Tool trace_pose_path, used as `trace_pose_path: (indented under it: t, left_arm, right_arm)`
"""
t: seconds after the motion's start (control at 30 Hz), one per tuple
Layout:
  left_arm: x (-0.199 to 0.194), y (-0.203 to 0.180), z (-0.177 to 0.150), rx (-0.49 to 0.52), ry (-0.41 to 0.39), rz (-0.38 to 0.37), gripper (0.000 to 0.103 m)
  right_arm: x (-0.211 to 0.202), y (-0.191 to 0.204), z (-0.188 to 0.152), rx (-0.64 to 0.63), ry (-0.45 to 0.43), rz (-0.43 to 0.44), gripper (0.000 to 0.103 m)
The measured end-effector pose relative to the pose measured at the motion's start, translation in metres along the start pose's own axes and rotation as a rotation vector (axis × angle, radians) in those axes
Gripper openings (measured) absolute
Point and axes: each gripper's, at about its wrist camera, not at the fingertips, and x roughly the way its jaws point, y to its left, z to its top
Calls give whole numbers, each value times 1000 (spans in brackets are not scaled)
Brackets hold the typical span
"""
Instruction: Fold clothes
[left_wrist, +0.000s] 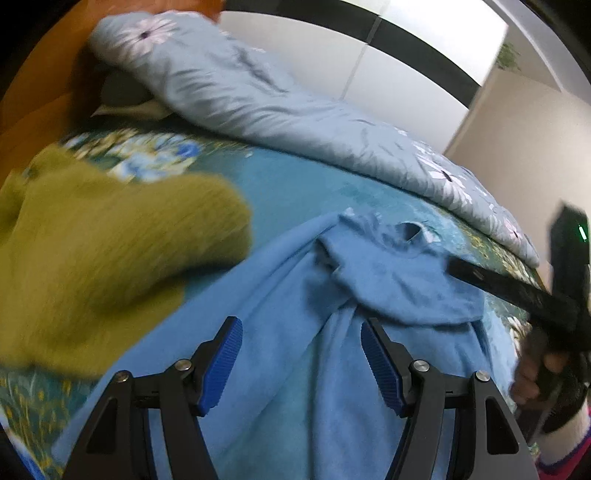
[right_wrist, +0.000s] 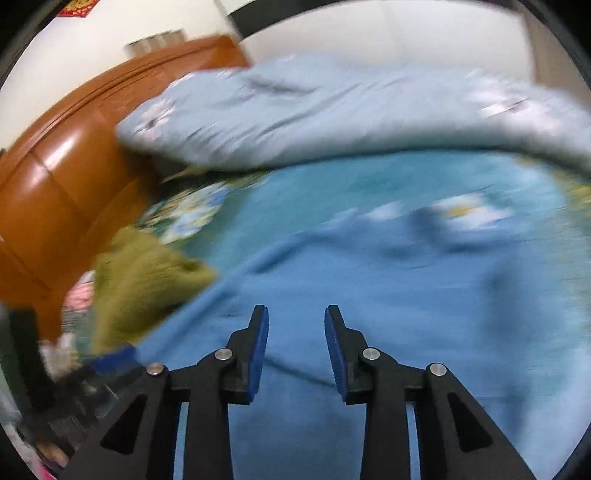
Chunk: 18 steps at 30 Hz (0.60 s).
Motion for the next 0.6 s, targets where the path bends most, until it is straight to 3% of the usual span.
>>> trace_pose_path:
  t: [0.1,0.17,0.27,0.37,0.5,0.6]
  left_arm:
    - [26,-17,22,50,17,46,71]
    - [45,-26,31,73,35,71,71]
    - [69,-36,36,86,52,100,71]
    - [85,-37,34,96,56,183,71]
    - [97,-33,24,88,86,212,71]
    - [103,-31,18,98,98,227,71]
  right_arm:
    - [-30,-63,-10,78,-19,-222,38]
    - [-41,-101,-21,149,12,-298,38]
    - [-41,-121,-38,198,66,-256,38]
    - [-28,-113,-43,141,89,-231,38]
    - [2,-98,-46,41,136,-253,38]
    - [11,-93,-50,-37,113,-315,38]
